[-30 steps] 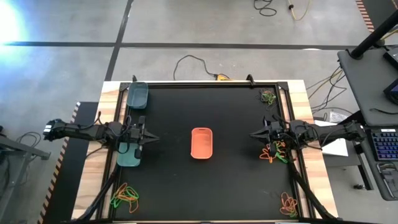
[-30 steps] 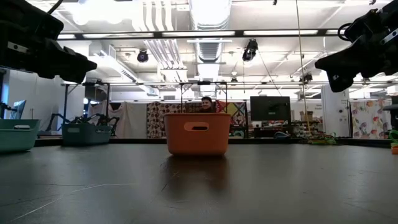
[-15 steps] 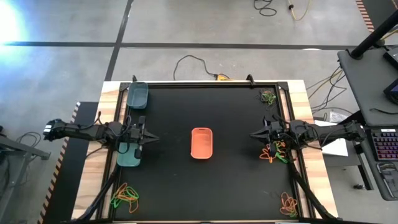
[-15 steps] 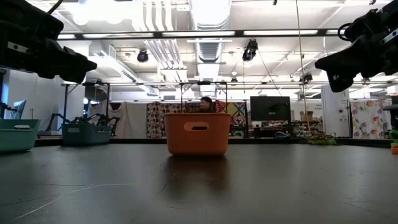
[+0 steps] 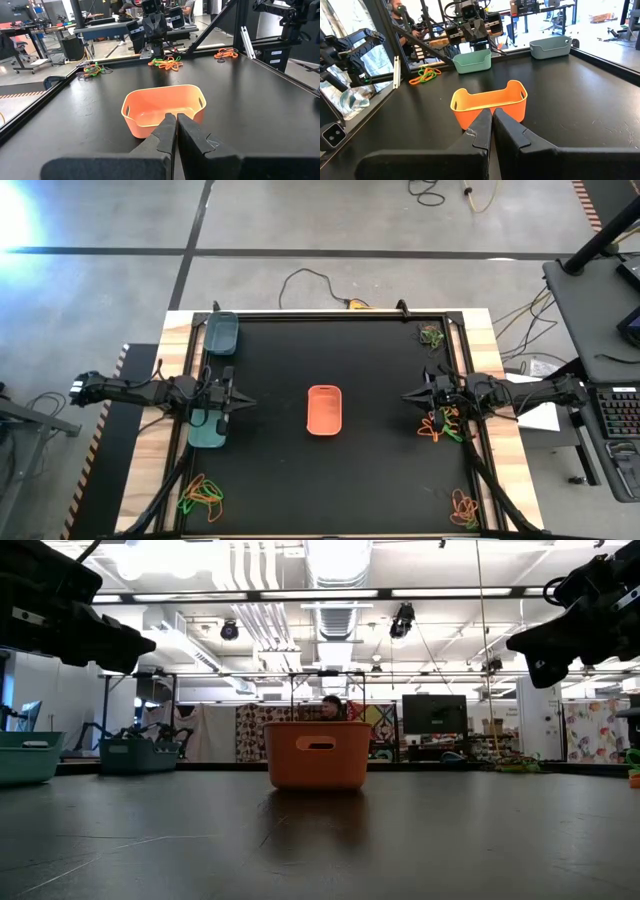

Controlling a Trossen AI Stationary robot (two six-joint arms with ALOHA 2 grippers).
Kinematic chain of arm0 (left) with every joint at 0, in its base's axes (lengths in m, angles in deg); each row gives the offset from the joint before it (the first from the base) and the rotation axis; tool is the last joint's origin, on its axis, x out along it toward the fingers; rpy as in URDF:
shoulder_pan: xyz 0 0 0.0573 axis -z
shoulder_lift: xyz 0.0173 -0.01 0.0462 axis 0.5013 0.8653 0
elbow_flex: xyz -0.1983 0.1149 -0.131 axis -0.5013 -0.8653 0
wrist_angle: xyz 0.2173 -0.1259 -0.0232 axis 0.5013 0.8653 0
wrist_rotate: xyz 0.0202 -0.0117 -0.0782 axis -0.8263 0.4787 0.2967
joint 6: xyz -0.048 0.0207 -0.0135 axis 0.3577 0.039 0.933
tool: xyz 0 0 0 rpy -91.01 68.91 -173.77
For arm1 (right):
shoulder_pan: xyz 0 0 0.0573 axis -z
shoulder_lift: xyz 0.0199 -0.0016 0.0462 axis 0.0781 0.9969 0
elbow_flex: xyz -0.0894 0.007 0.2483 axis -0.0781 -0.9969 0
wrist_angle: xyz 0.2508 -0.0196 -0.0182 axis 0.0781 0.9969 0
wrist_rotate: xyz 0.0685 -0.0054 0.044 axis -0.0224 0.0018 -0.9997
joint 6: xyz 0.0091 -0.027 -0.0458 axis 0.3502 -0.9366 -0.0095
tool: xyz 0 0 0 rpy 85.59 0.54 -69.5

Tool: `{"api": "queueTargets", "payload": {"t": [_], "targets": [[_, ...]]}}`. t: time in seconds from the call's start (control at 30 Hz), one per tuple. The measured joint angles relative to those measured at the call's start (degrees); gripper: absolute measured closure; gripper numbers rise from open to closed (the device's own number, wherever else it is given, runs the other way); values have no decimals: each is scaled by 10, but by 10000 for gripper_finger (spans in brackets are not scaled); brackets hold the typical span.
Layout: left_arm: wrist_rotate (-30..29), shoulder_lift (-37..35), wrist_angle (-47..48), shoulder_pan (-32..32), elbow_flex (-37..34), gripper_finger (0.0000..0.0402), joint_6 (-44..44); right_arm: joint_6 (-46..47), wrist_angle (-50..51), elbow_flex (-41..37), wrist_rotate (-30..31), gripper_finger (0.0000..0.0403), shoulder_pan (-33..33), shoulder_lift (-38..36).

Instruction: Sort rubber bands into baskets

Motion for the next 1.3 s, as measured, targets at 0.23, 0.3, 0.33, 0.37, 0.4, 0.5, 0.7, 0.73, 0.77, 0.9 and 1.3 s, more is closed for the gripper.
{"api": "queueTargets", "payload": {"t": [0.23,0.3,0.33,0.37,0.4,0.5,0.7,0.73,0.77,0.9,1.3], "targets": [[0,0,0,0,0,402,0,0,0,0,0,394,0,0],[0,0,0,0,0,402,0,0,0,0,0,394,0,0],[0,0,0,0,0,402,0,0,0,0,0,394,0,0],[0,0,0,0,0,402,0,0,0,0,0,394,0,0],[0,0,0,0,0,402,0,0,0,0,0,394,0,0],[0,0,0,0,0,402,0,0,0,0,0,394,0,0],[0,0,0,0,0,402,0,12,-68,0,4,394,0,0],[0,0,0,0,0,402,0,24,-92,0,16,394,0,2],[0,0,0,0,0,402,0,57,-117,0,31,394,0,6],[0,0,0,0,0,402,0,273,-161,4,56,394,2,47],[0,0,0,0,0,402,0,373,373,369,32,394,3,439]]}}
